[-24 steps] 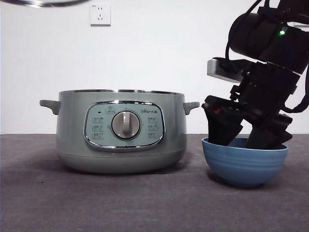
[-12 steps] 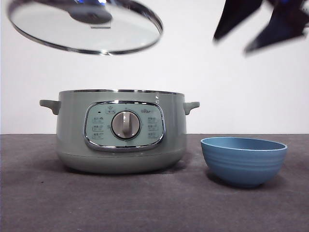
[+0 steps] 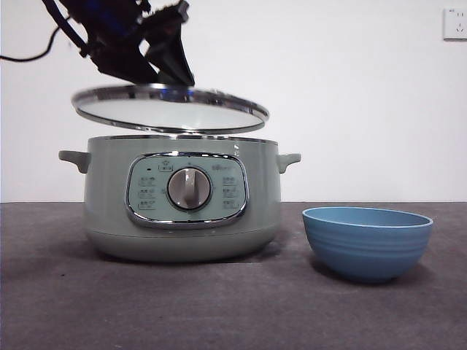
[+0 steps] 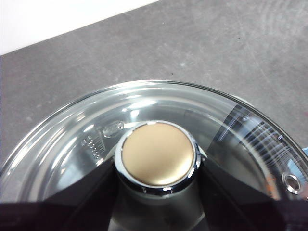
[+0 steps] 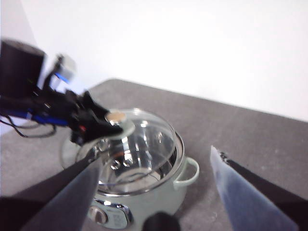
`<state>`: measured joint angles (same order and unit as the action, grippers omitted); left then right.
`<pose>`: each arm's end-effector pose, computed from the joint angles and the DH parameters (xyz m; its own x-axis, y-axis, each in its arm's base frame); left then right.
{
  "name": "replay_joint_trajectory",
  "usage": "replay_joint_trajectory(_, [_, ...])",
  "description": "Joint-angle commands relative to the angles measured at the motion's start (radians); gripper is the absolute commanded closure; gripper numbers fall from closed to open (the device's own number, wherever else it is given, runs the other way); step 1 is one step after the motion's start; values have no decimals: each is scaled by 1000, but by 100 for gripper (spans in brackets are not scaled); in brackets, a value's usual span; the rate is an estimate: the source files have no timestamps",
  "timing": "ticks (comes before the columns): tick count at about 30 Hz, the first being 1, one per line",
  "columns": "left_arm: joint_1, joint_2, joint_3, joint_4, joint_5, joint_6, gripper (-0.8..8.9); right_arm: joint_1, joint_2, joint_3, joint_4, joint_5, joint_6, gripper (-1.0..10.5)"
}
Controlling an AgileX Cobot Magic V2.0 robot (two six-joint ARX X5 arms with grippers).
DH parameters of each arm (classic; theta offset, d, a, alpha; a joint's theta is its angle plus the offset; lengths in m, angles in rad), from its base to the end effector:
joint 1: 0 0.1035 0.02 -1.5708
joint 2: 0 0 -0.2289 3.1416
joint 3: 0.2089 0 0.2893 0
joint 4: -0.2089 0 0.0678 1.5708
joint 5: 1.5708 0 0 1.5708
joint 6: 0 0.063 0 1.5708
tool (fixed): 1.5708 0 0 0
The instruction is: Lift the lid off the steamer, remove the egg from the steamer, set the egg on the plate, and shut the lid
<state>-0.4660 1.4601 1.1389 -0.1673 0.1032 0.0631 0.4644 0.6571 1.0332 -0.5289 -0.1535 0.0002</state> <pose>0.3521 -0.1844 0.2374 0.7384 -0.4867 -0.4668 0.5536 0.8328 0.0074 0.1821 0.1020 0.3833 0.8048 0.5742 -0.1504 -0.5777 0.8159 0.0235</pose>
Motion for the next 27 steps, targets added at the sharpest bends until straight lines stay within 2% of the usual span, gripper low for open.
replay_joint_trajectory(1, [-4, 21, 14, 57, 2, 16, 822, 2, -20, 3, -2, 3, 11, 560])
replay_joint_trajectory(27, [-12, 93, 14, 66, 4, 11, 822, 2, -35, 3, -41, 1, 18, 564])
